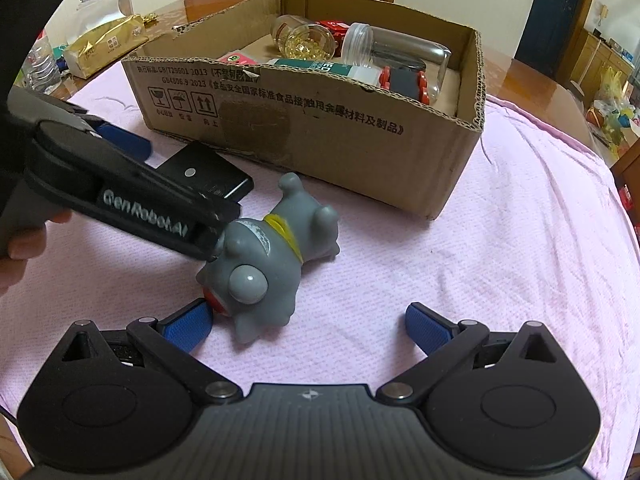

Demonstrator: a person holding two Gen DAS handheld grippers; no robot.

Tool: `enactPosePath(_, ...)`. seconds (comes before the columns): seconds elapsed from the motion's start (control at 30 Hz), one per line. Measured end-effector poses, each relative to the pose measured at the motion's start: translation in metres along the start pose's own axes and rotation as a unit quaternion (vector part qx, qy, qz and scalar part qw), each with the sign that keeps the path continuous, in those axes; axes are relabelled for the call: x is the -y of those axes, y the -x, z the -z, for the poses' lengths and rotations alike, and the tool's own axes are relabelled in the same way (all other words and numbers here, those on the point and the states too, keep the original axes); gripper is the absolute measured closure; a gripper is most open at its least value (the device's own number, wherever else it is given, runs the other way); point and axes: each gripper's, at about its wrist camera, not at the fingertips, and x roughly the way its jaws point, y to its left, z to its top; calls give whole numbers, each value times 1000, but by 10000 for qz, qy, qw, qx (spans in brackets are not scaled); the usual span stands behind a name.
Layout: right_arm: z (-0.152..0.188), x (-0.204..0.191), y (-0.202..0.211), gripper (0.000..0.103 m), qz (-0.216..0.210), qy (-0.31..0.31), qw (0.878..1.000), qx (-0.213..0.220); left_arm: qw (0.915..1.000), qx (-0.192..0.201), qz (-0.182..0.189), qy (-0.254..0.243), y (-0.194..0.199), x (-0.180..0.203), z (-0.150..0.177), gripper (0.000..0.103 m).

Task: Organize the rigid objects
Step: 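Close the left gripper on the black device while the right closes on the gray figure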

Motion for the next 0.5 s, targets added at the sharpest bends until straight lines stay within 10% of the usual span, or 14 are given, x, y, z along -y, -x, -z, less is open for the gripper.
enactPosePath(0.17, 1, 1, 0, 0, -31, 52, 10000, 75, 9997, 212, 73, -71, 7, 3, -2, 33)
enactPosePath(0.5, -15, 0, -7, 0, -311, 504, 9982, -110, 9998, 120, -82, 128, 13, -16, 5, 33)
